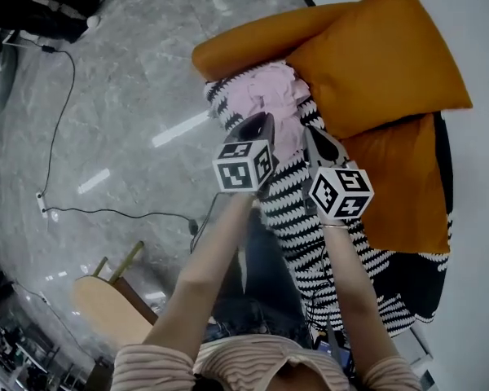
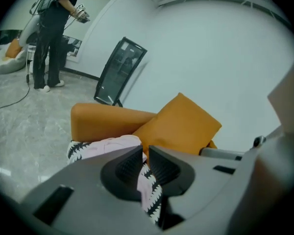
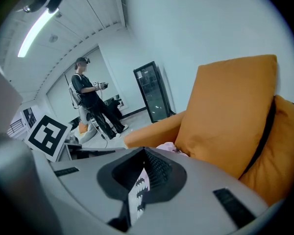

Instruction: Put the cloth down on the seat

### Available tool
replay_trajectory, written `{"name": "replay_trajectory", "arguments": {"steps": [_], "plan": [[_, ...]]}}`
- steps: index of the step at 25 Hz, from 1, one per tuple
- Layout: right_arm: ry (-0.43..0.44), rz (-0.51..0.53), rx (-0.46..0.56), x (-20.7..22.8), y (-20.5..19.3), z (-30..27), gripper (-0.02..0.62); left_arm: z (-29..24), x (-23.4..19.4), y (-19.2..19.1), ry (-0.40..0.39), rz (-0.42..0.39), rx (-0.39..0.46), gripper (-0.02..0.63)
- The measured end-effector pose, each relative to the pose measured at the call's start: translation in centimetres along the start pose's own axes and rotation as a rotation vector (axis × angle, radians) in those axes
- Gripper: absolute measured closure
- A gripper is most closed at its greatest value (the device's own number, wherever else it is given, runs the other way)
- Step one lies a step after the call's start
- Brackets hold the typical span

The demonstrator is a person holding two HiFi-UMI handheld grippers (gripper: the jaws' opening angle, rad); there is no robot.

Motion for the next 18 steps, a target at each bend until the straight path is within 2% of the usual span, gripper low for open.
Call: {"name": "replay_trajectory", "arguments": {"steps": [5, 11, 18], "plan": [[0.012, 0.0, 0.048, -2.3, 0.4, 2.9, 0.588, 4.0, 1.3, 1.5, -0.053, -0.072, 0.028, 0.592], [0.03, 0.001, 0.11, -5.5, 1.2, 6.4, 0.588, 9.2, 3.7, 3.4, -0.12, -0.181, 0.068, 0.594], [0.017, -0.006, 0.202, -7.6, 2.0, 11.1, 0.588, 13.8, 6.6, 4.4, -0.175, -0.267, 0.116, 0.594]]}}
Point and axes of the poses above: the fingertips, and each gripper's own axes: z backward along the fingers, x to its right, y out of its top, the point moved 7 cm from there along z, backward along the fingers, and after that the axes turned 6 degrees about -y, right-handed, at the moved point
